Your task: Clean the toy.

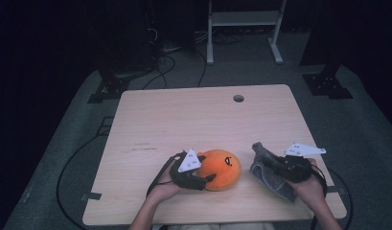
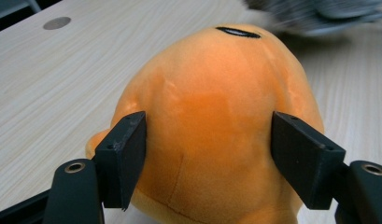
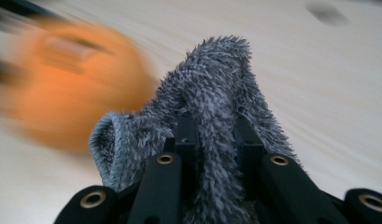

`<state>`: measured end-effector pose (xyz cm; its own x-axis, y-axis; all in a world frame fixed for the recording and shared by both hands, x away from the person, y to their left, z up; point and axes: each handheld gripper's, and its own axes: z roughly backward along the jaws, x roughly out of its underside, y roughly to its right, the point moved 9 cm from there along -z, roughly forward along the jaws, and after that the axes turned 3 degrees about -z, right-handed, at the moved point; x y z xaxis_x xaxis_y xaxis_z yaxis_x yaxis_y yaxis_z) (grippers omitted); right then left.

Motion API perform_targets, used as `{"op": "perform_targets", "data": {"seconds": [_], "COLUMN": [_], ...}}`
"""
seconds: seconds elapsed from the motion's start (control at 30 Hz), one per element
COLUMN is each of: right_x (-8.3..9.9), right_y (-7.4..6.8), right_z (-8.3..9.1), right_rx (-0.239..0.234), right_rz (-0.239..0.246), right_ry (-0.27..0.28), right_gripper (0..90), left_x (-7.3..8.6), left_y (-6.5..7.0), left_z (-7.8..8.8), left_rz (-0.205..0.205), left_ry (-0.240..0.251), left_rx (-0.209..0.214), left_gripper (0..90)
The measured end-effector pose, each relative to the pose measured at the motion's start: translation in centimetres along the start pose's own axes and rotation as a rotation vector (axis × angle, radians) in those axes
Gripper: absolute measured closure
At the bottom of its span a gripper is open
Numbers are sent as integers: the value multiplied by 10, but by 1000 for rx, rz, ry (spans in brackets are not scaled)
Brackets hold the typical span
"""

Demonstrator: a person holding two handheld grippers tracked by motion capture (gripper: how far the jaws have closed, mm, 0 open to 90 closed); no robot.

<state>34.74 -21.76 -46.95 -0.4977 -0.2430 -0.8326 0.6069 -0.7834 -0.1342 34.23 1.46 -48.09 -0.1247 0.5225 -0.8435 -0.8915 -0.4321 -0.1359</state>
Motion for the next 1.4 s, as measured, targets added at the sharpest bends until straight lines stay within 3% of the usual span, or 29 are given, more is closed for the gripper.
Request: {"op": "perform_targets", "data": {"seconds": [0.03, 0.07, 0.1, 0.13, 0.2, 0.23, 0.3, 0.33, 0.37, 0.47, 0.63, 0.87, 0.9, 0.97, 1.03, 1.1, 1.2, 1.23, 1.27, 1.3, 1.4], "right_x": [-10, -10, -11, -11, -8, -4, -3, -2, -2, -1, 3, 11, 10, 8, 4, 5, 8, 11, 11, 15, 14], "right_y": [-31, -31, -55, -55, -71, -83, -86, -90, -92, -93, -81, -59, -55, -57, -69, -75, -73, -63, -63, -53, -48], "right_z": [8, 8, 5, 5, -3, -16, -20, -28, -36, -39, -40, -38, -36, -35, -31, -32, -33, -35, -35, -37, -37], "right_rx": [-124, -124, -173, -173, -188, -172, -162, -139, -70, -35, -44, -11, -36, -45, -96, -101, -100, -60, -60, -25, -23], "right_rz": [53, 53, 114, 114, 163, 199, 207, 222, 276, 295, 240, 202, 185, 181, 191, 216, 221, 227, 227, 225, 193], "right_ry": [58, 58, 51, 51, 25, 6, 1, 5, 9, 16, 2, -33, -31, -22, 8, 0, -11, -38, -38, -60, -58], "right_gripper": [751, 751, 748, 748, 744, 719, 706, 677, 645, 624, 706, 716, 718, 718, 717, 717, 718, 719, 719, 721, 724], "left_x": [-2, -2, -3, -4, -5, -5, -5, -4, -3, -4, -2, 0, 0, 1, 4, 5, 6, 6, 6, 6, 6], "left_y": [1, 1, 2, 3, 4, 5, 6, 6, 7, 8, 5, 4, 3, 2, 1, 1, 3, 3, 3, 3, 3], "left_z": [-2, -2, -3, -4, -5, -5, -6, -6, -8, -8, -7, -7, -7, -8, -7, -6, -5, -5, -5, -5, -6], "left_rz": [1, 1, -1, -3, -14, -8, -5, -1, -2, -8, 0, 27, 28, 33, 48, 51, 51, 48, 48, 52, 58], "left_ry": [4, 4, 7, 7, 6, 6, 2, -1, -4, -4, 10, 16, 9, 6, 10, 11, 13, 9, 9, 12, 13], "left_rx": [-9, -9, -14, -12, -12, -13, -11, -9, -4, -1, 2, -2, -3, -1, 2, 2, -2, -5, -5, -8, -12], "left_gripper": [290, 290, 292, 292, 294, 299, 301, 304, 305, 305, 300, 296, 294, 292, 291, 291, 292, 292, 292, 291, 291]}}
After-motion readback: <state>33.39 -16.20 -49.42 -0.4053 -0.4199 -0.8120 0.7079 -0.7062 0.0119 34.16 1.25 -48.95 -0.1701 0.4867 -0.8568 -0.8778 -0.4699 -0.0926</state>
